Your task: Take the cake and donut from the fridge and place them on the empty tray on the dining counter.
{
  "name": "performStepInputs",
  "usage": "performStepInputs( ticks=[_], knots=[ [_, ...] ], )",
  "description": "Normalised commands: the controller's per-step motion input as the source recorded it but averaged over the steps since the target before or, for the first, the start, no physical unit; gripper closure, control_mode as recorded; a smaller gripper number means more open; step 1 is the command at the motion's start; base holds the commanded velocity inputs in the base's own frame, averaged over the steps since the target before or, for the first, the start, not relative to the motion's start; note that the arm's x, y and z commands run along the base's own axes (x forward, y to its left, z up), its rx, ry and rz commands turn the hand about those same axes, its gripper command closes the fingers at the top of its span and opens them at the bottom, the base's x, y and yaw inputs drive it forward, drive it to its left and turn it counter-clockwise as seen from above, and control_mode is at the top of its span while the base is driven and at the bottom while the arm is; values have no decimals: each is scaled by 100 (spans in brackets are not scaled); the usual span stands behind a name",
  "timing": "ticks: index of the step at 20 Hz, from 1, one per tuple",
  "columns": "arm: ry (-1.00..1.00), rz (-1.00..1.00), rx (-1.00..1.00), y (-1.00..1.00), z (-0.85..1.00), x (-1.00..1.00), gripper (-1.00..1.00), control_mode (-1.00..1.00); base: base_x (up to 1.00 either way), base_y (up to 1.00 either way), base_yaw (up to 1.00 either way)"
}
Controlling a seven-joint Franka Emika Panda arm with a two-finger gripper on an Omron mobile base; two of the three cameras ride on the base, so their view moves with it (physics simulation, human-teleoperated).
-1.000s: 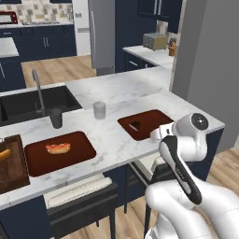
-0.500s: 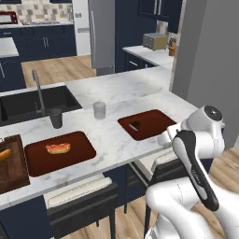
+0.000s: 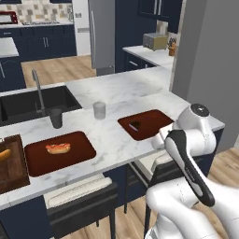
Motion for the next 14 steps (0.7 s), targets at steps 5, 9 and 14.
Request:
performStepInputs(
  ticks=[5, 9, 14],
  knots=[
    [0, 0, -1, 5, -2, 0, -100, 100, -38, 6, 0],
    [0, 0, 0, 0, 0, 0, -100, 100, -66, 0, 0],
    [0, 0, 0, 0, 0, 0, -100, 100, -40, 8, 28]
  ],
)
